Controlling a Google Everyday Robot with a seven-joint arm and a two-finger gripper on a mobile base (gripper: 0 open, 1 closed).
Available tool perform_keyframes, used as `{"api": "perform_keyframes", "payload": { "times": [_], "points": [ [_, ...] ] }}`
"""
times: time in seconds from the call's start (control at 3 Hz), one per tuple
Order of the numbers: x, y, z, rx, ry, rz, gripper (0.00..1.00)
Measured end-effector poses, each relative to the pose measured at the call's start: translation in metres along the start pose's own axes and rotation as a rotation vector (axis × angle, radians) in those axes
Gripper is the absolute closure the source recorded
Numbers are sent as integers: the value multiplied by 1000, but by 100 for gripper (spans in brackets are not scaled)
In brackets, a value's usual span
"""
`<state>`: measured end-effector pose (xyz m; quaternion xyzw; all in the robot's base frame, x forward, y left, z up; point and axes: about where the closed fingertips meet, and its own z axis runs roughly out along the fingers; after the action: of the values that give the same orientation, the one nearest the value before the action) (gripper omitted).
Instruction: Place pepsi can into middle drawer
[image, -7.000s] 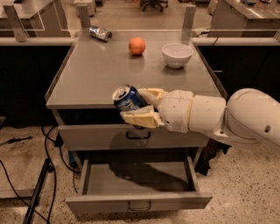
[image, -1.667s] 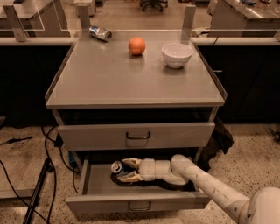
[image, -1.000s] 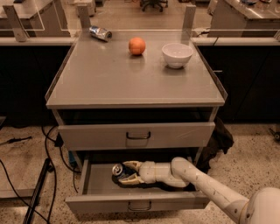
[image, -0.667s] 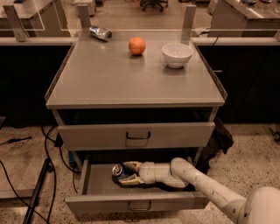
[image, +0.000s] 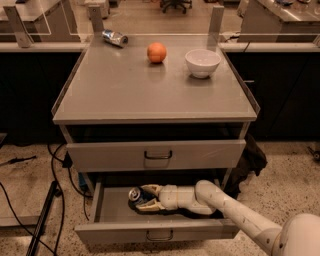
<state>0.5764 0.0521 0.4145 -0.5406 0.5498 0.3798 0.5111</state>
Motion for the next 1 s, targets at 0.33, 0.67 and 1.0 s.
{"api": "perform_keyframes", "payload": {
  "times": [0.33, 0.67, 1.0],
  "points": [
    [0, 0, 0, 0, 0, 0, 34],
    [0, 0, 0, 0, 0, 0, 12],
    [0, 0, 0, 0, 0, 0, 0]
  ]
}}
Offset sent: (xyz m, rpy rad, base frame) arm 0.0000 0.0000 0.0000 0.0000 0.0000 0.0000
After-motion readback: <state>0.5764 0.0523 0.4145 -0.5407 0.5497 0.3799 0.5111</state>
